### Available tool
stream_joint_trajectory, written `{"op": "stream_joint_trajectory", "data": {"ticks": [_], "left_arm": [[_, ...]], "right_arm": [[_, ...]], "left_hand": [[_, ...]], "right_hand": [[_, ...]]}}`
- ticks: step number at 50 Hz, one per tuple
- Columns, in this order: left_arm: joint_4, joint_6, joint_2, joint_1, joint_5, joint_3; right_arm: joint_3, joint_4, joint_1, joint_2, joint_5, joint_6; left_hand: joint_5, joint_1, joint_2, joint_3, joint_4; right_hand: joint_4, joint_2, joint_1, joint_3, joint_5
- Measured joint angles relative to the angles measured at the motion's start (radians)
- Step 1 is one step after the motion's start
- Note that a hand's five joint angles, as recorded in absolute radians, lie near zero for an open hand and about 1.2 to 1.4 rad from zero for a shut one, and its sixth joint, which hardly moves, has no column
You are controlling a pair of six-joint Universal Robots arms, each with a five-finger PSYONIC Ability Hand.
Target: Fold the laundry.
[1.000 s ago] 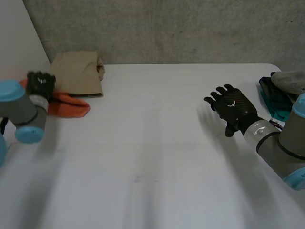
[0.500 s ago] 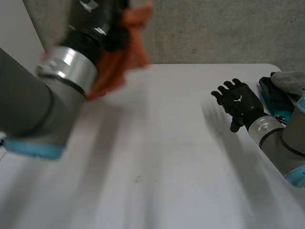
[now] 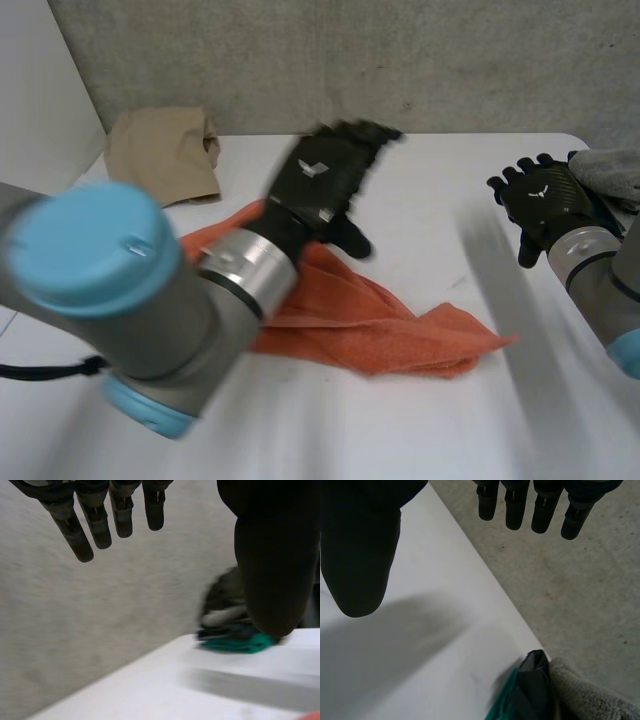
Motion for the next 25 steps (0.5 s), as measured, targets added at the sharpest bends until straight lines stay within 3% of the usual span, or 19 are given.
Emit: {"op": "stream_joint_trajectory", "data": {"ticks": [10,17,25], "left_arm": [[-0.062,0.238,0.093,0.169,0.002,-0.133],[-0.124,0.289,0.037,0.178,0.002,-0.21],[-0.121,0.287,-0.026,0.151,0.002,-0.235]], "right_arm": [[-0.022,0.302,0.025,-0.107,-0.012,0.129],[0.016,0.44,0.036,-0.135,-0.041,0.189],[0.083,0.42,0.027,-0.141,-0.075,0.182]], "left_hand": [[0.045,0.052,0.026,0.021,0.033],[0.057,0.054,0.036,0.031,0.045],[0.072,0.075,0.053,0.05,0.062]], "right_hand": [[0.0,0.0,0.0,0.0,0.0],[0.0,0.0,0.0,0.0,0.0],[0.0,0.0,0.0,0.0,0.0]]}}
